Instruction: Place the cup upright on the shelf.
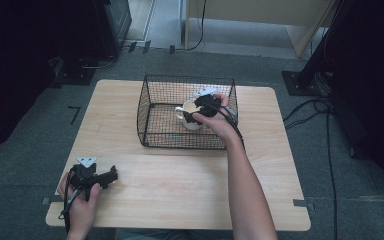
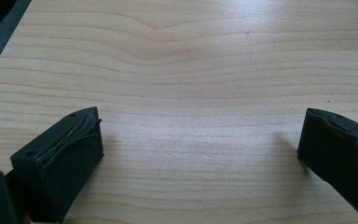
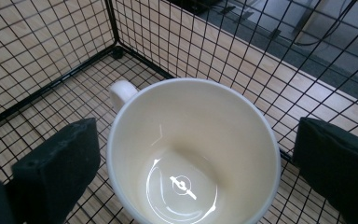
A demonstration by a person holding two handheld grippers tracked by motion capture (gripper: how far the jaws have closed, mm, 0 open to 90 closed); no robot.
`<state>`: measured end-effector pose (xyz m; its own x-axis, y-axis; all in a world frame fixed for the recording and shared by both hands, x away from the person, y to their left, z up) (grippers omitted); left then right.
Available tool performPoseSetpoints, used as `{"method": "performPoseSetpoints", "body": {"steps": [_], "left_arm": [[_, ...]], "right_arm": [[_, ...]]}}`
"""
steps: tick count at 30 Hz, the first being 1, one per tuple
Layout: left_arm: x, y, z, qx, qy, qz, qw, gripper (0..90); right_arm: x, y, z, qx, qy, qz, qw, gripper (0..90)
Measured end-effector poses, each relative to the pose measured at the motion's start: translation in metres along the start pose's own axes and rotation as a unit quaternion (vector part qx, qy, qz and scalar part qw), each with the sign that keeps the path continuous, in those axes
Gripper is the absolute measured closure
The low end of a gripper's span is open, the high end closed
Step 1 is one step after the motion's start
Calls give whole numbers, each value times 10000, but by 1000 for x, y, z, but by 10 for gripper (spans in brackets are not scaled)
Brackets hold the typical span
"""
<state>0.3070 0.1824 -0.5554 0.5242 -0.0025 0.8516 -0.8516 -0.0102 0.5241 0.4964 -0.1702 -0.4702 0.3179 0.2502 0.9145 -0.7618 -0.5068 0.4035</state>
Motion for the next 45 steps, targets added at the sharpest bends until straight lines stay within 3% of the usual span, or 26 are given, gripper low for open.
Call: {"method": "performPoseSetpoints", "body": {"steps": [6,7,13,22,28,34,39,45], "left_arm": [[0,0,0,0,0,1,10000,1],[0,0,0,2,0,-1,10000,1],[0,0,0,1,1,1,10000,1],[0,0,0,2,-1,-1,10000,1],[0,0,0,-6,-8,0,10000,1],[0,0,0,-6,-9,1,10000,1],[0,0,0,-7,-9,1,10000,1],[0,0,0,-6,-8,1,10000,1]], "right_arm": [[8,5,2,-51,43,256,9997,0],[16,9,3,-73,-39,496,9987,0],[38,22,5,-144,-39,862,9962,0],[54,43,-3,-60,-160,1103,9938,0],[54,54,-7,13,-223,1156,9930,0],[48,71,-13,36,-127,1164,9931,0],[37,88,-14,75,25,1145,9934,0],[25,104,-15,148,36,1100,9938,0]]}}
Point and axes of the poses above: each handheld gripper's, and its own axes: y roughly backward along the jaws, x roughly out of its top, z roughly to its right, the point moved 5 cm from there along -y, roughly forward along the jaws, and after that the axes turned 15 degrees about z, right-handed, at the moved point
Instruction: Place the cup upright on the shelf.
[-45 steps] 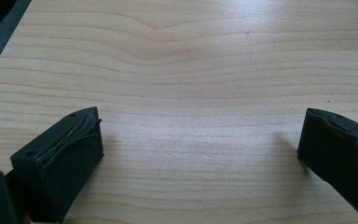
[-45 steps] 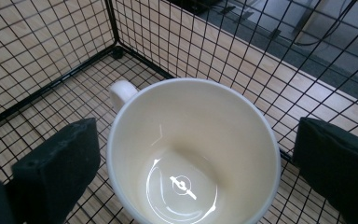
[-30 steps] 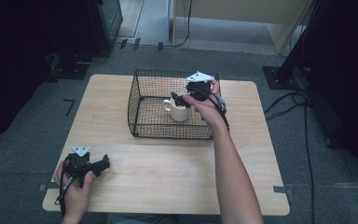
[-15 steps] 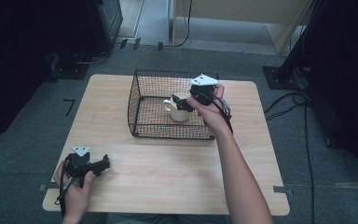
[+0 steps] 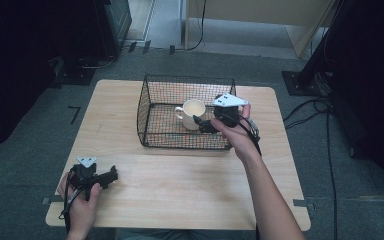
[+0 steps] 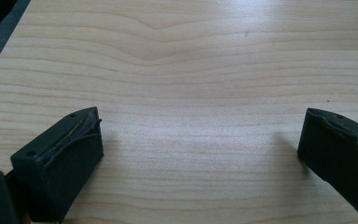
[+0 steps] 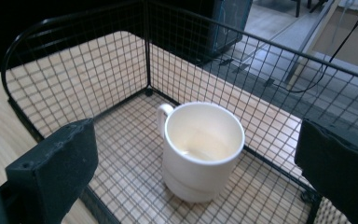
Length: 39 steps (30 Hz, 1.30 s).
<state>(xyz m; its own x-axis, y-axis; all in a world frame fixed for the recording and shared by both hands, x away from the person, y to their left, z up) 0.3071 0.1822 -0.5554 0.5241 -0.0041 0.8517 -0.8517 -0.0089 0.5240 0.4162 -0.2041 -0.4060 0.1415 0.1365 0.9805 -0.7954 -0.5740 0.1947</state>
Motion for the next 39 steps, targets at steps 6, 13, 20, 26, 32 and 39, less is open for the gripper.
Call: {"method": "performPoseSetpoints", "body": {"steps": [6,13,20,26,32,39], "left_arm": [[0,0,0,6,6,8,10000,1],[0,0,0,1,-6,6,10000,1],[0,0,0,4,5,14,10000,1],[0,0,0,1,0,5,10000,1],[0,0,0,0,-9,-2,10000,1],[0,0,0,-2,-10,-3,10000,1]], "right_arm": [[-7,16,-2,5,42,42,10000,0],[-17,32,-9,88,123,45,9999,0],[-27,50,-10,155,7,86,9998,0],[-36,66,-7,87,32,72,9999,0],[-48,81,-2,75,-130,68,9999,0],[-59,99,3,-11,-178,50,9998,0]]}}
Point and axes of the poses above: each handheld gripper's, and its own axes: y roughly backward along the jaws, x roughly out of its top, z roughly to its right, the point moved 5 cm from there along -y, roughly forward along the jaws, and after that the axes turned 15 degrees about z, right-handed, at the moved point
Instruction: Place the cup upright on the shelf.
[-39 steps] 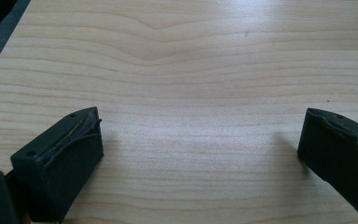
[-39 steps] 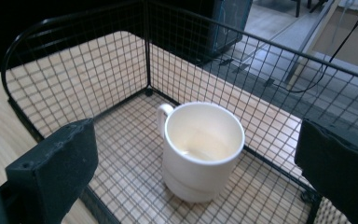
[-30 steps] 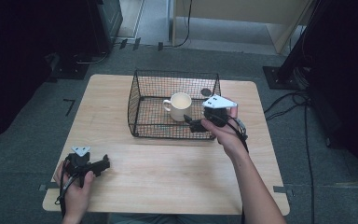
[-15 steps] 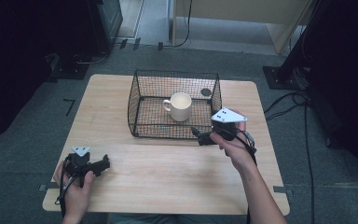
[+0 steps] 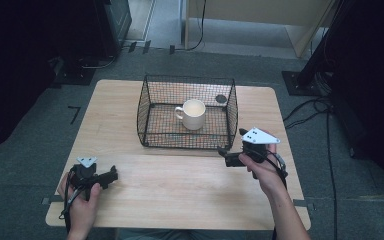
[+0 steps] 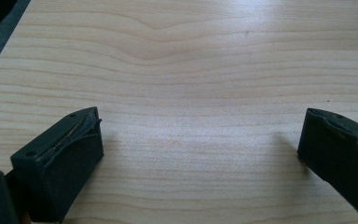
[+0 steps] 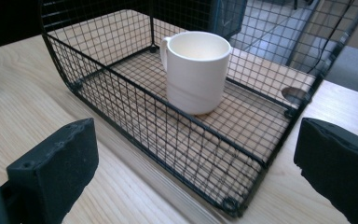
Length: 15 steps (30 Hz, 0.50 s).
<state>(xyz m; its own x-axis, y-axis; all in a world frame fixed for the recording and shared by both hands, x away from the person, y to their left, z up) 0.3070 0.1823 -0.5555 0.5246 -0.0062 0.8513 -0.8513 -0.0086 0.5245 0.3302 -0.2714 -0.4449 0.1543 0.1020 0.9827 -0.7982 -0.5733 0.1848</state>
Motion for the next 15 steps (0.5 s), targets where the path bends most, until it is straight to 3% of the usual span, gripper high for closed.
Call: {"method": "performPoseSetpoints", "body": {"steps": [15], "left_arm": [[0,0,0,0,3,2,10000,1]], "right_arm": [[-24,31,16,-264,-83,-118,9995,0]]}}
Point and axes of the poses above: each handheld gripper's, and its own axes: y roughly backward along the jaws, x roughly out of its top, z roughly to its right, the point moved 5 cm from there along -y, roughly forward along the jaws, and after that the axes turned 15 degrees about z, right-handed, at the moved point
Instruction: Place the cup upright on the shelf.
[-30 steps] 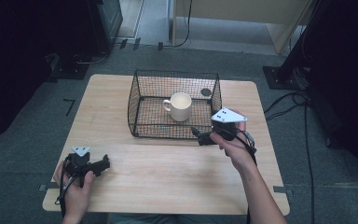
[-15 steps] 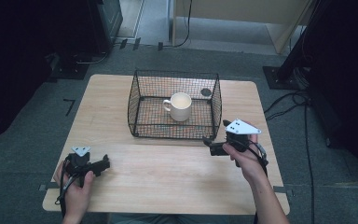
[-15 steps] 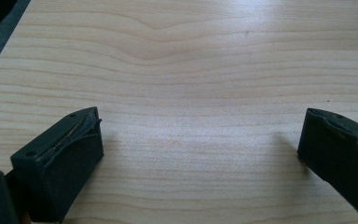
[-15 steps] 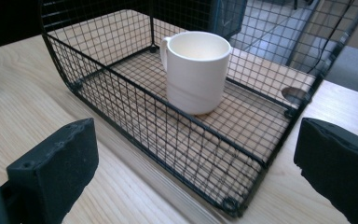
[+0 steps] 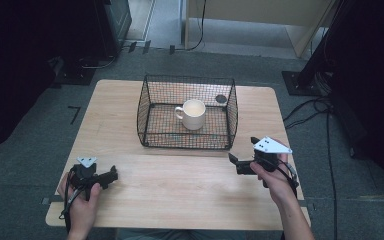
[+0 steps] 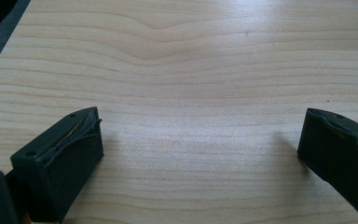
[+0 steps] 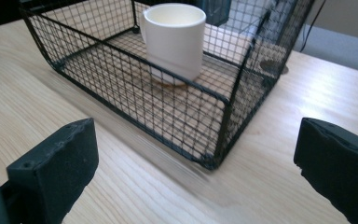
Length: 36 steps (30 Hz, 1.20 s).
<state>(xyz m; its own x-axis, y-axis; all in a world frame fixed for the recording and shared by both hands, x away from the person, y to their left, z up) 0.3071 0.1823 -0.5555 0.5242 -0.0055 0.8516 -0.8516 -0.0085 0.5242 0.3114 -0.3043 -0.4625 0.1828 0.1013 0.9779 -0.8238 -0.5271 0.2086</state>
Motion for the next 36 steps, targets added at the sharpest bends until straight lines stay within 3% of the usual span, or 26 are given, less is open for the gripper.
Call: {"method": "performPoseSetpoints", "body": {"steps": [9,24,36], "left_arm": [[0,0,0,1,-2,-1,10000,1],[0,0,0,2,-3,-1,10000,1],[0,0,0,1,0,0,10000,1]], "right_arm": [[-30,15,20,-285,-91,-265,9992,0],[-68,41,41,-541,-343,-535,9965,0],[-104,67,57,-916,-613,-966,9892,1]]}}
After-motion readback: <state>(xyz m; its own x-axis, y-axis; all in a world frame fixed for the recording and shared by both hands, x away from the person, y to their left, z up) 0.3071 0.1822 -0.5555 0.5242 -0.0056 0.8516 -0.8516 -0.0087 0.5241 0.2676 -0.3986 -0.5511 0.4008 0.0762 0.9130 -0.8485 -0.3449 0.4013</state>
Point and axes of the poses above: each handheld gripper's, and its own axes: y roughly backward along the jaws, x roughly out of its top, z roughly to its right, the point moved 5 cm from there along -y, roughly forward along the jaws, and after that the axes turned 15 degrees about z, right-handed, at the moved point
